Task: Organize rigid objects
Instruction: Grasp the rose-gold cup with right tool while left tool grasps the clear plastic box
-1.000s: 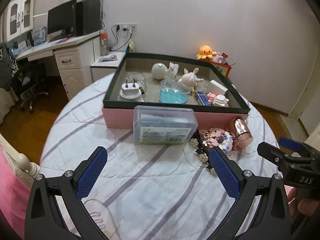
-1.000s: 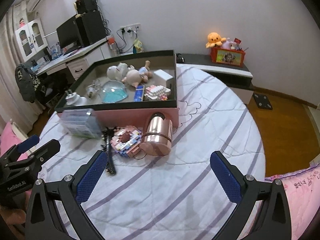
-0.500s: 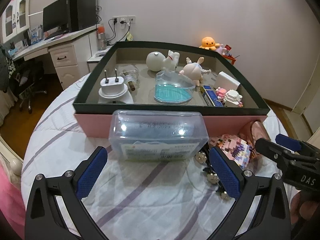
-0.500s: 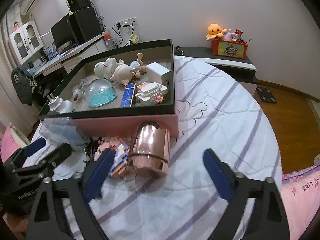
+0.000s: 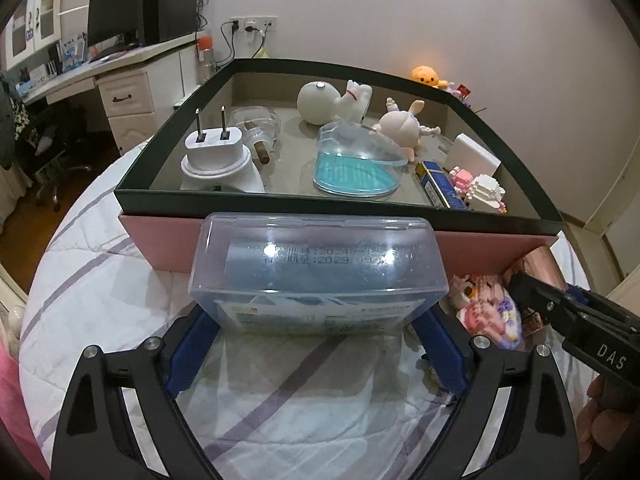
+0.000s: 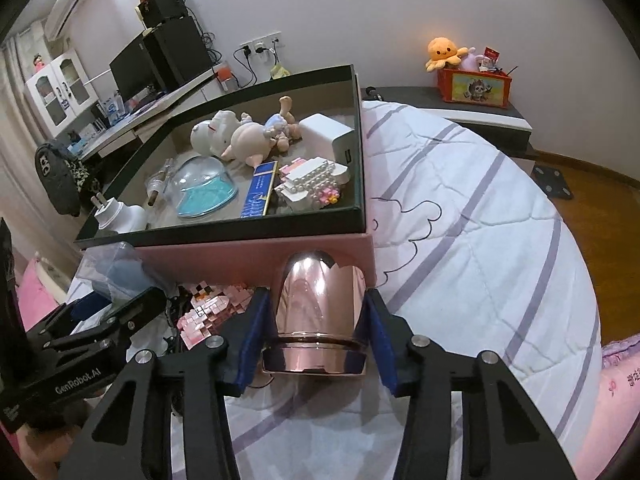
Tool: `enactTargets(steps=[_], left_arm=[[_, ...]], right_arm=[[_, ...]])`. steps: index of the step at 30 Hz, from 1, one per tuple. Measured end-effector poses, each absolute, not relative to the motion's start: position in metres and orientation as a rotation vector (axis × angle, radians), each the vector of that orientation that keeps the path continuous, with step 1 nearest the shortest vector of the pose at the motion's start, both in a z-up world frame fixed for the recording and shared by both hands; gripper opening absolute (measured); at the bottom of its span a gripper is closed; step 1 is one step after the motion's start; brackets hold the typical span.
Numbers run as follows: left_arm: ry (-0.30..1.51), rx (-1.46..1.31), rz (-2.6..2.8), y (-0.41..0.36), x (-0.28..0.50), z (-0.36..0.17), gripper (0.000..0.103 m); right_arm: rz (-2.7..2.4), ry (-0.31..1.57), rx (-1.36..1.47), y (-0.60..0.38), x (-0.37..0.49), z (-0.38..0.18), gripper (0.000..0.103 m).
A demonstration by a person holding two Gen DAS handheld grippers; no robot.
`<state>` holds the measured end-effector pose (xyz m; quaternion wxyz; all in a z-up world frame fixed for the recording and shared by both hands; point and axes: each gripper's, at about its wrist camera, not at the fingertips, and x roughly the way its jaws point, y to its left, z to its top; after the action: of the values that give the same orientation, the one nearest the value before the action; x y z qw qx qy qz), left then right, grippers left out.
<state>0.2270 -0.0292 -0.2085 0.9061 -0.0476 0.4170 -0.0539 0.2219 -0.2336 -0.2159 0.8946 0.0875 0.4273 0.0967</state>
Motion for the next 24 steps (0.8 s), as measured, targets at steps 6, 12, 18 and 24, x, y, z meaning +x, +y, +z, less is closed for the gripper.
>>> enactTargets(steps=[6,12,18,24], left_arm=[[0.841,-0.100,-0.122,-0.025,0.215,-0.202,0.093],[0.822,-0.097,-0.117,-0.017,0.199,-0.193,0.093],[0.806,-0.071,-0.129,-0.016,0.182,-0.184,0.093],[0.784,-0.064,-0.129,-0.012,0.172,-0.171,0.093]], right_arm=[[0.202,0.877,0.201,-0.238,0.208,-0.212,0.048],[0.204,0.848,0.188,-0.237,0.195,-0.196,0.048],[0.231,0.828,0.166,-0.226,0.183,-0.183,0.048],[0.252,0.818,0.154,-0.218,0.179,-0.175,0.048]])
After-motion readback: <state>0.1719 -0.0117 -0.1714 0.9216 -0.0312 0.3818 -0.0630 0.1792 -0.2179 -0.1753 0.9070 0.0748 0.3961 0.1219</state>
